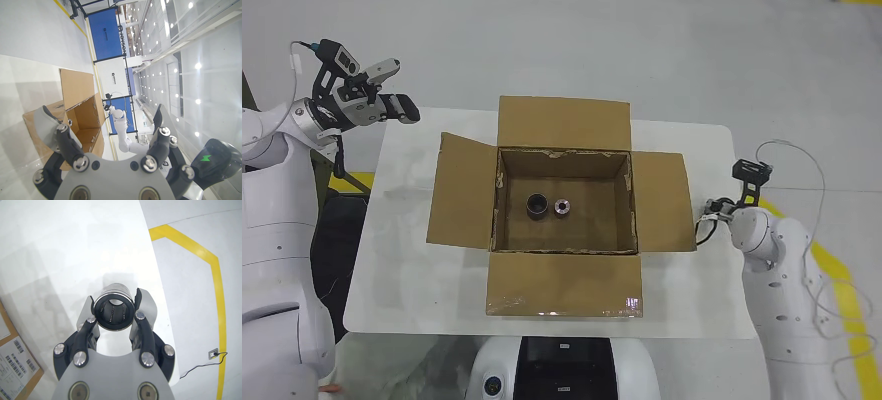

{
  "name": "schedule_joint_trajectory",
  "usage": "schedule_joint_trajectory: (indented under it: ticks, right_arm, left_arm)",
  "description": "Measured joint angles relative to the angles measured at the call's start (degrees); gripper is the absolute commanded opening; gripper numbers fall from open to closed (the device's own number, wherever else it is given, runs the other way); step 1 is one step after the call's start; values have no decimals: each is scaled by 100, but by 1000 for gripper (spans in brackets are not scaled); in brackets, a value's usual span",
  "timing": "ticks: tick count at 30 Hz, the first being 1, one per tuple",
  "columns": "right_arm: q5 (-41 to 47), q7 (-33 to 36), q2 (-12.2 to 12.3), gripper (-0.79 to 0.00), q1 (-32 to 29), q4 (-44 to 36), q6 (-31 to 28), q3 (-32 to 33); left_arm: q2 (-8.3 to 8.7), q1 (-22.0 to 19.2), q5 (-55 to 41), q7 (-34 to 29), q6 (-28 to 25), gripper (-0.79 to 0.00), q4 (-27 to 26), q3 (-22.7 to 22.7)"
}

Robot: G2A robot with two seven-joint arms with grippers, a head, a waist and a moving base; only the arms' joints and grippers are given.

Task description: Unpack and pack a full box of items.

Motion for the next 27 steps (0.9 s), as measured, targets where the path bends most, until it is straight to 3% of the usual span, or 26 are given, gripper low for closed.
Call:
schedule_joint_trajectory:
  ticks: [6, 11, 13, 27]
  right_arm:
    - [-42, 71, -7, -767, 62, 82, 27, -71]
    - [-65, 110, -12, -511, 90, 112, 62, -102]
    - [-106, 137, -12, -453, 98, 118, 80, -114]
    - [-271, 245, -21, -409, 142, 144, 190, -170]
  left_arm:
    - [0, 0, 0, 0, 0, 0, 0, 0]
    - [0, 0, 0, 0, 0, 0, 0, 0]
    - [0, 0, 0, 0, 0, 0, 0, 0]
    - [0, 0, 0, 0, 0, 0, 0, 0]
